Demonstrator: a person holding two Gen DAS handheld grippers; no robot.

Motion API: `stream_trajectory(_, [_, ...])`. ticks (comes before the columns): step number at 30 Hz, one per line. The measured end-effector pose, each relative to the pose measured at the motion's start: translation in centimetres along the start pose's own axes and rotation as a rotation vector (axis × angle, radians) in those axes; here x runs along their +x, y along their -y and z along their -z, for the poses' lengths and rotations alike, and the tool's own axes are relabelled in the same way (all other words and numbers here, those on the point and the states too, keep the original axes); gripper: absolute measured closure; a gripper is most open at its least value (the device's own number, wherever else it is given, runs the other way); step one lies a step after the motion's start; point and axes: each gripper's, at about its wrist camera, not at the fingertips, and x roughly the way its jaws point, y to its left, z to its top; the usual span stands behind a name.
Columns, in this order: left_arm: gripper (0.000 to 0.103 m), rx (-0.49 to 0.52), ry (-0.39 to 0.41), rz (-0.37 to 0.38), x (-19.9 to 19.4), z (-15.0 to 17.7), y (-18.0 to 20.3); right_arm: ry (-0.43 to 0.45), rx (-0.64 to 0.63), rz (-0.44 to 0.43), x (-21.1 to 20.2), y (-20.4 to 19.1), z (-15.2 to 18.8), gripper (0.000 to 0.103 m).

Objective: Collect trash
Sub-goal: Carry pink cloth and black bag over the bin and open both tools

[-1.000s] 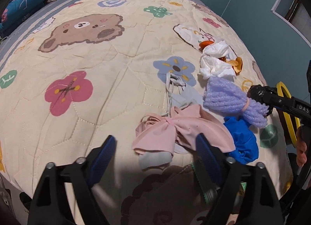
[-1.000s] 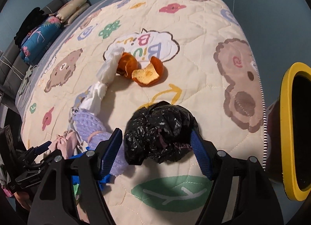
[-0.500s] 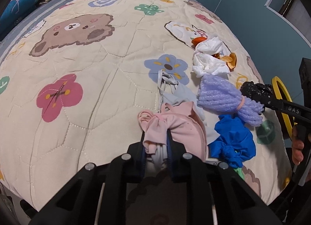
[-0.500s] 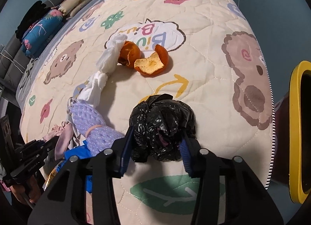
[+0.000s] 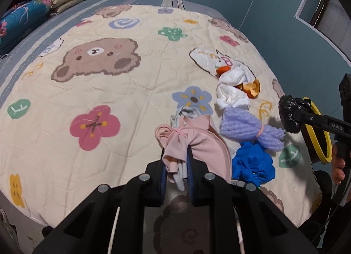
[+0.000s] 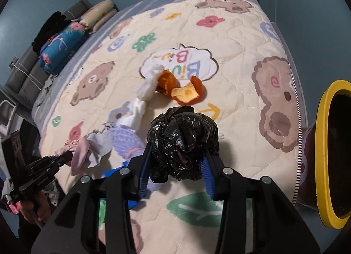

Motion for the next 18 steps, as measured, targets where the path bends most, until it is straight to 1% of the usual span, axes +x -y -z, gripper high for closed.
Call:
stream_trajectory(8, [0.089, 0.009, 0.03, 0.013, -1.5, -0.3, 0.8, 0.038, -0.023, -0.008, -3.1, -0.9, 0.4, 0.063])
stream_trajectory(15, [0.089, 0.015, 0.052, 0.028, -2.6, -0.7, 2.0, 0.052, 0.007, -0.024, -5.3, 0.2, 0.9, 0.063])
stream_trajectory(18, [0.089, 0.02, 0.065, 0.038, -3.3, -1.1, 2.7, 0.074, 0.014, -0.019, -6.7, 0.9, 1.1, 0.063])
